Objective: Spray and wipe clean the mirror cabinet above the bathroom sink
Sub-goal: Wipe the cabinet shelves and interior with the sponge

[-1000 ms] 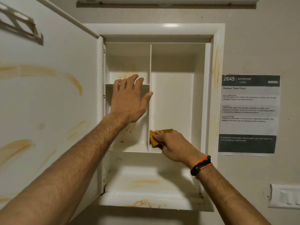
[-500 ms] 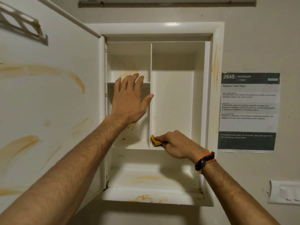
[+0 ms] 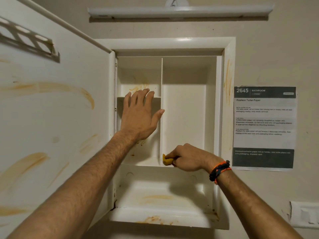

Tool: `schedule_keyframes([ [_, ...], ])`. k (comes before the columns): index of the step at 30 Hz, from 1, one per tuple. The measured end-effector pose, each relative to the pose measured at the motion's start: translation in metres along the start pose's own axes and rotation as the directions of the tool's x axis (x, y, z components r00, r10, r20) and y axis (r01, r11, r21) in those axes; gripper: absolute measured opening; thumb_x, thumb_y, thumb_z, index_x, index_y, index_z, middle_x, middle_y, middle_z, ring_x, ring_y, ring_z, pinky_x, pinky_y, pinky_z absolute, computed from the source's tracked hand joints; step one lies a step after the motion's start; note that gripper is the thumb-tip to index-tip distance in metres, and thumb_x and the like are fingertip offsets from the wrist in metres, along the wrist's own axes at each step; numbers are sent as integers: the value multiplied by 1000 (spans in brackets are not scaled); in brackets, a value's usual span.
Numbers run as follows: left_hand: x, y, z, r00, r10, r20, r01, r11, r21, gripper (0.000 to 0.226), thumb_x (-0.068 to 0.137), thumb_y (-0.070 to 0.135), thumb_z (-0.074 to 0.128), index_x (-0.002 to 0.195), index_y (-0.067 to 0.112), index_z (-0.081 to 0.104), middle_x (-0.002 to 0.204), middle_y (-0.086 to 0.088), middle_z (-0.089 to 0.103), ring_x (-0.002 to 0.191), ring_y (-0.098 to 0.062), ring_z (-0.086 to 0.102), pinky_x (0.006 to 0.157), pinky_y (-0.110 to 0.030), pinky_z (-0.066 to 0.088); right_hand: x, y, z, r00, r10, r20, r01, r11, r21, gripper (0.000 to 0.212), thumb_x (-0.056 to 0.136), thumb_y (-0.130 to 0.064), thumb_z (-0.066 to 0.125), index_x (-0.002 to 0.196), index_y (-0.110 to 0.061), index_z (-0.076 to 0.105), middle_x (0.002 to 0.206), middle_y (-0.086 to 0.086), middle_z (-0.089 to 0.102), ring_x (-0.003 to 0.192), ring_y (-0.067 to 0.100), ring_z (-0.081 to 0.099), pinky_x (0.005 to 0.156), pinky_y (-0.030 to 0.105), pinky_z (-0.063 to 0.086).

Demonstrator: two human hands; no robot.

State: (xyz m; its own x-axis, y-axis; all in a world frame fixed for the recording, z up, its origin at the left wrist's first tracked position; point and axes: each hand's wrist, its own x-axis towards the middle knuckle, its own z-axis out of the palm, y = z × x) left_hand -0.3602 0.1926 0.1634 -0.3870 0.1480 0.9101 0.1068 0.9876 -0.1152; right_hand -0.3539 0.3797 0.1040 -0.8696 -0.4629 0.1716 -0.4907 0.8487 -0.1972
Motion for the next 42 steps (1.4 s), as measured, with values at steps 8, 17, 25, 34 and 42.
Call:
schedule_keyframes([
  [8,1,-1,1,1000,0,-21,-1,999,-35,64,97,58,30,145,15,35,151,-5,34,140,-24,28,121,-48,8,9,-4,13,994,-21,-105,17,999,-44,38,92,-8,41,118,-20,66,84,2,60,82,24,55,63,23,37],
  [17,1,-1,0,1000,-3,-20,2,999,-40,65,96,59,29,143,15,37,149,-5,37,138,-24,31,121,-48,8,-23,-6,-13,998,-65,27,66,998,-25,37,98,-16,45,127,-28,64,126,-3,65,113,16,59,100,29,45],
  [25,1,-1,2,1000,-10,-26,9,999,-40,64,96,60,29,143,16,37,150,-5,37,139,-24,30,121,-49,9,-30,10,-52,996,-34,-79,57,946,319,13,102,-18,47,108,-20,58,103,-1,62,97,18,58,83,32,48],
  [34,0,0,0,1000,-1,-28,0,999,-40,63,96,59,29,142,16,37,148,-4,37,138,-23,30,121,-47,6,-22,7,16,924,-135,-357,73,981,-182,47,95,-60,37,110,-24,62,104,-4,62,94,16,59,80,37,49],
  [42,-1,0,0,1000,-6,-25,5,999,-32,63,96,58,29,143,16,35,149,-4,35,139,-23,29,121,-47,5,-18,7,26,963,-105,-247,75,989,-130,31,105,-29,32,121,-21,58,102,9,67,91,29,59,84,40,49],
])
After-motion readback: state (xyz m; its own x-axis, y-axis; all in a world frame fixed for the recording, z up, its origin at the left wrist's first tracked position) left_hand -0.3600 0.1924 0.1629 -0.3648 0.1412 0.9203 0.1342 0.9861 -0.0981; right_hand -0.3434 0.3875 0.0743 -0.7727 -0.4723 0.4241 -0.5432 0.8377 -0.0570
